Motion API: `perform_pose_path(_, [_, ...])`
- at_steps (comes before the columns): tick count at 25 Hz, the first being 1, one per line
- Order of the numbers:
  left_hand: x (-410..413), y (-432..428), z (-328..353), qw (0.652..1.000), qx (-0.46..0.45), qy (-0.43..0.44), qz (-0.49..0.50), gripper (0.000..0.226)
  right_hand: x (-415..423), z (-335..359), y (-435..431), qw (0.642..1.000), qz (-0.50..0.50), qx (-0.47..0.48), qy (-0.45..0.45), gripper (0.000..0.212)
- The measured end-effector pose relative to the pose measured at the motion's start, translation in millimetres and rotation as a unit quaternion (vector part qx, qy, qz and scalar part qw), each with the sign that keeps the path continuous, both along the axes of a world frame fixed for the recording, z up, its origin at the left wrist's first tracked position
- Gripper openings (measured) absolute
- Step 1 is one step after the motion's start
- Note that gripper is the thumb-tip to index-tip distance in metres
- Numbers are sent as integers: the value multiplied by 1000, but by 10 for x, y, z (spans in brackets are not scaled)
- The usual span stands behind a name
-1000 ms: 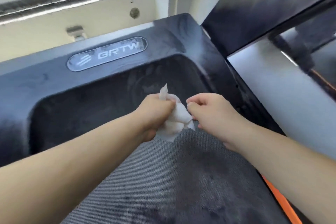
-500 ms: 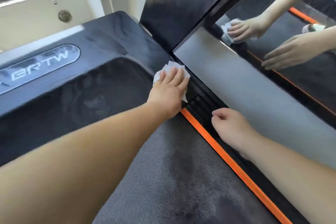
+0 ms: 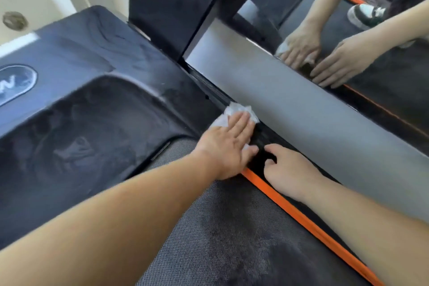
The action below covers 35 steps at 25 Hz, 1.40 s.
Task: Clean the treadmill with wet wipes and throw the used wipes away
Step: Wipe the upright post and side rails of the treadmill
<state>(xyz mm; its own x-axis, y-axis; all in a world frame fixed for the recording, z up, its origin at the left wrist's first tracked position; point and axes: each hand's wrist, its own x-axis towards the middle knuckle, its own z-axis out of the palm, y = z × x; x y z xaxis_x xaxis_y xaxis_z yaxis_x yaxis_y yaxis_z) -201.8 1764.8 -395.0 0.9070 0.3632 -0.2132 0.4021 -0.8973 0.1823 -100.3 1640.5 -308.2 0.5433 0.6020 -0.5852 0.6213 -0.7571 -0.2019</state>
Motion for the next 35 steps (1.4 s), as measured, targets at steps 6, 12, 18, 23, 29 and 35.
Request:
perform_pose_path(6, [89,55,-20,998,41,15,50,76,149,0,-235,977,-64,29,203,79])
perform_pose_path(12, [131,-632,-48,999,-33,-24,-31,80,240,27,-335,978,-94,130,135,56])
perform_pose_path(18, [181,-278,97,972,-187,-132,-49,52,516,-59,-570,999,15,2,-52,47])
perform_pose_path(23, [171,-82,-189,995,55,-77,24,60,567,-187,-799,993,116,-33,10,82])
perform_pose_path(29, [411,-975,-95,997,64,-48,5,67,702,-137,-789,991,88,-23,95,88])
perform_pose_path(35, [259,-132,-59,994,84,1,66,69,775,-82,-788,988,89,-29,119,86])
